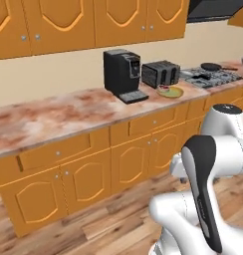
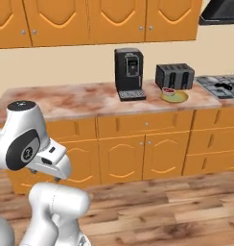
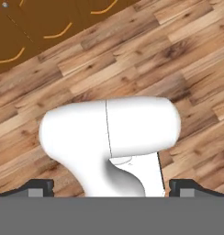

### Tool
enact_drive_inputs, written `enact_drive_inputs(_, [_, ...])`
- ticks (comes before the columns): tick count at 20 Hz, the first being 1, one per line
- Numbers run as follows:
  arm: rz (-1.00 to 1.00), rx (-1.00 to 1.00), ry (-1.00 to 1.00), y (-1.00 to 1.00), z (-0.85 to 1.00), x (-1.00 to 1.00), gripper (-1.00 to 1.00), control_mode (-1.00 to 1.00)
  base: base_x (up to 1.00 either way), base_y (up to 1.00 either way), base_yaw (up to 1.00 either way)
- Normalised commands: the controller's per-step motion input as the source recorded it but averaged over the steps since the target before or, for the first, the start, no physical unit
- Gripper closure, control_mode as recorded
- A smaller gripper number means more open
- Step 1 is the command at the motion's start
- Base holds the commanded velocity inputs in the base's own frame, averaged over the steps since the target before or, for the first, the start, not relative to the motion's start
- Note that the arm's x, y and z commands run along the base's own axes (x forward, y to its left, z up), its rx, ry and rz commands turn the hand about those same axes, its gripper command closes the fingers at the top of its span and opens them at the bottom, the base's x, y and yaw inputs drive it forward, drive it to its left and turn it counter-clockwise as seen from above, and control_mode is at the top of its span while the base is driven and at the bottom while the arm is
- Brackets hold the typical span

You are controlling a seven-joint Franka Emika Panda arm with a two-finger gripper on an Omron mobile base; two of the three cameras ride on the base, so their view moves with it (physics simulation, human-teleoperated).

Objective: Place one of the steaks on the plate and the other in the bowl. Then place the bowl in the fridge.

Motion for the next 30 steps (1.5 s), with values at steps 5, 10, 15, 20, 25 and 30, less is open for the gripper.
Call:
enact_drive_inputs(5, [0.00, 0.00, 0.00, 0.00, 0.00, 0.00, -1.00, 1.00, 0.94, -1.00, 0.22])
enact_drive_inputs(10, [0.00, 0.00, 0.00, 0.00, 0.00, 0.00, -1.00, 1.00, 0.33, -1.00, 0.15])
enact_drive_inputs(15, [0.00, 0.00, 0.00, 0.00, 0.00, 0.00, -1.00, 1.00, 0.31, -1.00, 0.01])
enact_drive_inputs(20, [0.00, 0.00, 0.00, 0.00, 0.00, 0.00, -1.00, 1.00, 0.76, -1.00, 0.17])
enact_drive_inputs(25, [0.00, 0.00, 0.00, 0.00, 0.00, 0.00, -1.00, 1.00, 0.61, -1.00, 0.22])
enact_drive_inputs(30, [0.00, 0.00, 0.00, 0.00, 0.00, 0.00, -1.00, 1.00, 0.49, -1.00, 0.11])
